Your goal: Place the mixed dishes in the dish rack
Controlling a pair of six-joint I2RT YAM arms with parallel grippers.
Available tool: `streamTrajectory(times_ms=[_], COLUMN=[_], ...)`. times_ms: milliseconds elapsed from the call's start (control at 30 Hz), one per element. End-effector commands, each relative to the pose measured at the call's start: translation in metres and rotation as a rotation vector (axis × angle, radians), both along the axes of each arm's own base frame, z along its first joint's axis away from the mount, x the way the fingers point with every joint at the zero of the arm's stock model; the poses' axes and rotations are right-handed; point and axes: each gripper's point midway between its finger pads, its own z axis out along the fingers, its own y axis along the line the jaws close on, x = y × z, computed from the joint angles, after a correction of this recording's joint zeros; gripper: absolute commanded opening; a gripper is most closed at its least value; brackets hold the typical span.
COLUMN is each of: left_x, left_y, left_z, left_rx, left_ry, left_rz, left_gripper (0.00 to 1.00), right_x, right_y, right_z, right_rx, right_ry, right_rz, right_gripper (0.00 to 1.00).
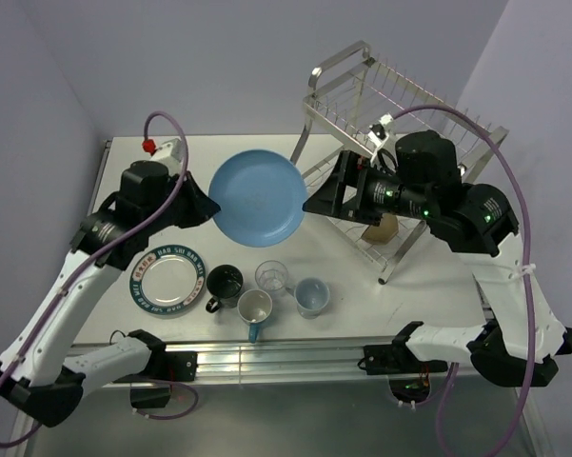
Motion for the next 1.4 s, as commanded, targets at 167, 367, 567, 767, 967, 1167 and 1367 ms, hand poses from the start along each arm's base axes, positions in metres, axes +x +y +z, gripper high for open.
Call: streamTrajectory(times_ms=[167, 367, 567, 767, 967, 1167, 1367], left_x=[0.0, -0.009, -0.033, -0.056, -0.06, -0.051, -0.03], left_y=[-0.005, -0.03, -0.038, -0.056, -0.066, -0.073, -0.073], left_z=[0.077, 0.082, 0.102, 0.1, 0.094, 0.083, 0.071], left_rx=[-0.127, -0.194, -0.299, -0.405, -0.398, -0.396, -0.346], left_ry=[-0.364, -0.281, -0.285, -0.162, -0.094, -0.04, 0.036], left_rz=[-0.07, -0.189, -0.266, -0.372, -0.441, -0.446, -0.357], left_gripper=[0.0, 0.0, 0.0, 0.0, 0.0, 0.0, 0.0], right_x=[-0.024, -0.001, 0.015, 0.018, 0.013, 0.008, 0.011], right_y=[0.031, 0.012, -0.013, -0.014, 0.001, 0.013, 0.005], right_z=[0.057, 0.042, 0.01, 0.011, 0.019, 0.019, 0.013], right_rx=[0.445, 0.301, 0.086, 0.039, 0.081, 0.102, 0.022], right_ry=[0.238, 0.029, -0.061, -0.131, -0.177, -0.185, -0.174], right_rz=[0.137, 0.091, 0.013, 0.061, 0.178, 0.243, 0.149], right_gripper=[0.94, 0.93, 0.93, 0.85, 0.68, 0.35, 0.0])
